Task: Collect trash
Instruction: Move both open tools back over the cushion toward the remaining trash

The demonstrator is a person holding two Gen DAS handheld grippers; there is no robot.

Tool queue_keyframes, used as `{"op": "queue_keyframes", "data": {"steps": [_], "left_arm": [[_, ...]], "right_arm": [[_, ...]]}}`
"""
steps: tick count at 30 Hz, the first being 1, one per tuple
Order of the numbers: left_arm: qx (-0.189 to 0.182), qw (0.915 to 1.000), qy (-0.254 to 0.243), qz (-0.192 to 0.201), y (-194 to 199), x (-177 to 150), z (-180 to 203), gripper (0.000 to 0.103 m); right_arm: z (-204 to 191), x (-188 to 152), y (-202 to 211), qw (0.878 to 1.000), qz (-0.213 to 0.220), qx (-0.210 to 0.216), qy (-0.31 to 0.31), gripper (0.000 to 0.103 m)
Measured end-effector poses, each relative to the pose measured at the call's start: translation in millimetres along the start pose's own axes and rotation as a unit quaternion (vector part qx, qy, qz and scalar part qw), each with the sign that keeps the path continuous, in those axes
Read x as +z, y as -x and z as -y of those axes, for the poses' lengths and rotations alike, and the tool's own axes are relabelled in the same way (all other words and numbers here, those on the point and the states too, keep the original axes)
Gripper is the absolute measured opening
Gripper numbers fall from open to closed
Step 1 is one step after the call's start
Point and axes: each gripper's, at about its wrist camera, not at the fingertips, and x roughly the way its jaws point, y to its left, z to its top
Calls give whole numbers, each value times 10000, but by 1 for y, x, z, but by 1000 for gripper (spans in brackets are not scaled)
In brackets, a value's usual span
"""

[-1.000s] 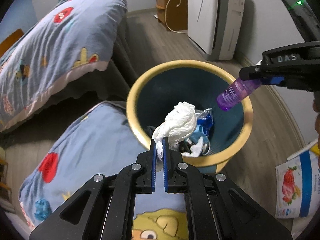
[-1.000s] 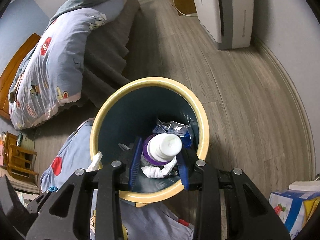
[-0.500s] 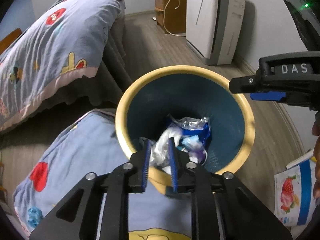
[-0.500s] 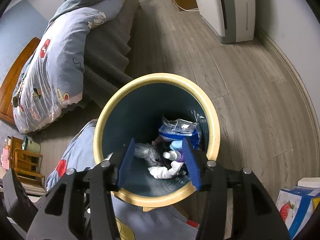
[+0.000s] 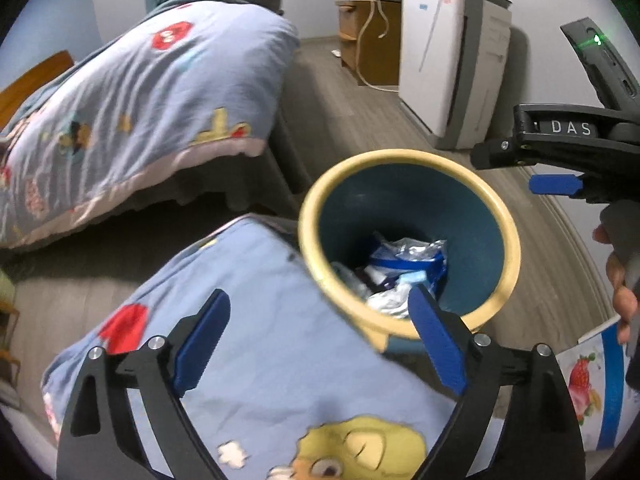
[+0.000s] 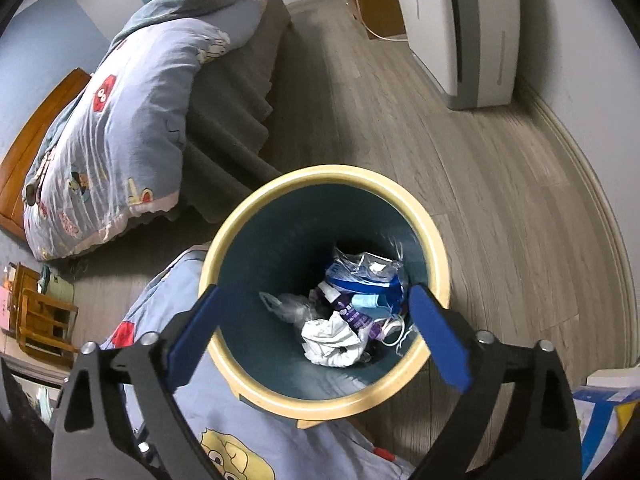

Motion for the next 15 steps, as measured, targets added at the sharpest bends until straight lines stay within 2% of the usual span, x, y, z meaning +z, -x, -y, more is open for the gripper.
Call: {"op": "queue_keyframes", "data": {"steps": [6, 15], "left_arm": [[282, 9995, 160, 39, 37, -12, -37, 92], [788, 9954, 519, 134, 113, -46, -105, 94]], "right_arm": [[-25, -2, 8, 9996, 38, 12, 272, 97], [-93, -16, 25, 9953, 105, 145, 956, 97]]}}
